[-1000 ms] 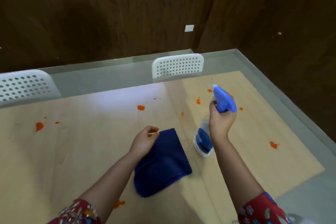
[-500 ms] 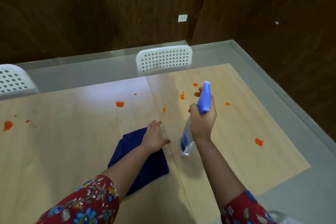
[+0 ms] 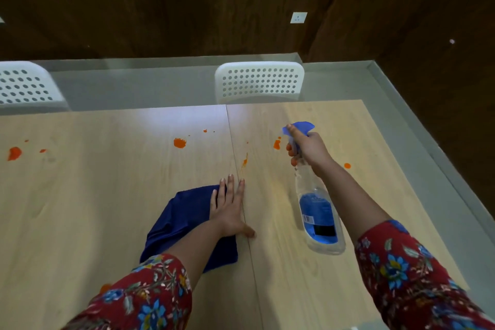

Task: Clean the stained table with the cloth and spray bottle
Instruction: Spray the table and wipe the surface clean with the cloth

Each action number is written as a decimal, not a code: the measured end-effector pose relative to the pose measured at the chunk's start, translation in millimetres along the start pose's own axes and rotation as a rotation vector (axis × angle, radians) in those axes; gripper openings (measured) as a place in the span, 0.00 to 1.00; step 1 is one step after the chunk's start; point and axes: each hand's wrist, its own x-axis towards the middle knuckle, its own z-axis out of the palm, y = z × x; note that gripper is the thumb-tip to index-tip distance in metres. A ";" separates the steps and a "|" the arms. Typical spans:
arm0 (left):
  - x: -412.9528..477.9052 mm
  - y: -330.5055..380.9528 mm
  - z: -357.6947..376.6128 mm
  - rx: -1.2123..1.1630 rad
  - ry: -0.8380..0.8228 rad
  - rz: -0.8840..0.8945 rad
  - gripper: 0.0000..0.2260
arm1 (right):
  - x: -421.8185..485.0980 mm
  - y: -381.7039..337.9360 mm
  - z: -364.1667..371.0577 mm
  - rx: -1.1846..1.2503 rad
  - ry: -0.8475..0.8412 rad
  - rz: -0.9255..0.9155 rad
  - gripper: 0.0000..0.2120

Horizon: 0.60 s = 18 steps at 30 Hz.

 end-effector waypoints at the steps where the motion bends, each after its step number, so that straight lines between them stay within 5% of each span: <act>1: -0.2 0.1 0.1 -0.001 -0.005 0.001 0.62 | 1.9 3.8 -2.4 -0.007 0.014 0.000 0.22; 12: -4.9 6.3 -1.3 0.067 0.072 0.008 0.61 | -7.6 33.7 -68.7 -0.020 0.265 -0.025 0.22; 18: 5.0 37.4 -7.1 0.191 0.019 0.170 0.56 | -12.7 49.4 -106.9 -0.065 0.430 -0.011 0.29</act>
